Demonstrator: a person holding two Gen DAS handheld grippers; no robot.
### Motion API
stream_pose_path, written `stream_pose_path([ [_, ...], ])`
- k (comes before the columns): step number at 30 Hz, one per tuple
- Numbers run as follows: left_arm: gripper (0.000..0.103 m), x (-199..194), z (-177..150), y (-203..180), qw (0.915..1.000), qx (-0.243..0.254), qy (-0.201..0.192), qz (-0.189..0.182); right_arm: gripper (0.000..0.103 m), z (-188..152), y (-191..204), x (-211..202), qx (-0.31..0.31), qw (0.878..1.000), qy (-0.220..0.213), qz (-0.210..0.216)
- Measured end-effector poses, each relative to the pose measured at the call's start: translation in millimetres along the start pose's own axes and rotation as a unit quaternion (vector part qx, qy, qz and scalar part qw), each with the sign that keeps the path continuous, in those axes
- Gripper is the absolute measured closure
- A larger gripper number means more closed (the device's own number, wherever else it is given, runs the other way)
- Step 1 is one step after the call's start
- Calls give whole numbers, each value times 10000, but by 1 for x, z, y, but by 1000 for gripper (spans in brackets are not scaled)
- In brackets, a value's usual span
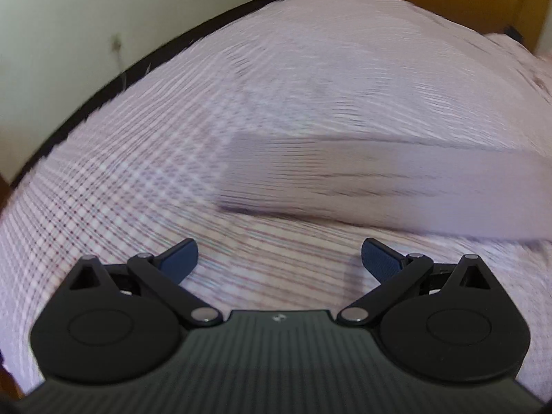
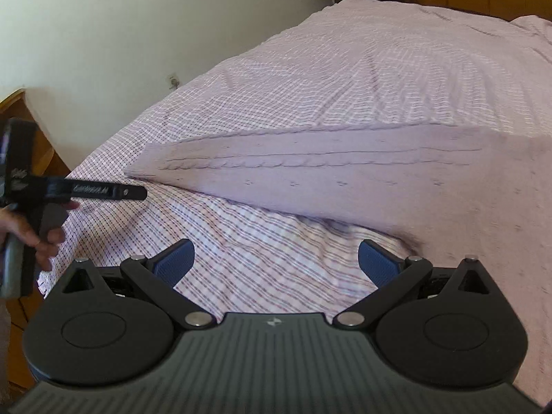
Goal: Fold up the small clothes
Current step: 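Move the left gripper to a sleeve cuff and close on it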
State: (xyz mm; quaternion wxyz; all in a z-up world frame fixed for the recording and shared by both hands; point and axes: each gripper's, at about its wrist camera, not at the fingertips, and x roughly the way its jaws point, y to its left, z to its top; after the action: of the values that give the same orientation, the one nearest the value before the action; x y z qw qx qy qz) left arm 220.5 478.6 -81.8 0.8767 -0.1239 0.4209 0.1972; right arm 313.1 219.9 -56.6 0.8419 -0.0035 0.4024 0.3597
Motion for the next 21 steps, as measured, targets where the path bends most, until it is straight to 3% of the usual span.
stream_pose_path([
  [9,1,27,22,41,9942,-792,-23,-734,0,-9,-17,14,178,9997,148,35],
  [11,2,27,26,38,9894,-881,67,-1152,0,-10,-22,15,259,9995,160,38],
  [13,10,28,29,34,9850,-914,171,-1456,0,-11,-26,16,308,9994,163,30],
  [15,19,29,30,28,9879,-830,210,-1291,0,-11,-27,16,333,9993,181,12],
  [20,61,27,35,29,9910,-978,177,-897,0,-9,-28,10,312,9994,132,-13],
  [21,73,25,35,30,9917,-971,170,-822,0,-9,-27,10,290,9995,122,-22],
])
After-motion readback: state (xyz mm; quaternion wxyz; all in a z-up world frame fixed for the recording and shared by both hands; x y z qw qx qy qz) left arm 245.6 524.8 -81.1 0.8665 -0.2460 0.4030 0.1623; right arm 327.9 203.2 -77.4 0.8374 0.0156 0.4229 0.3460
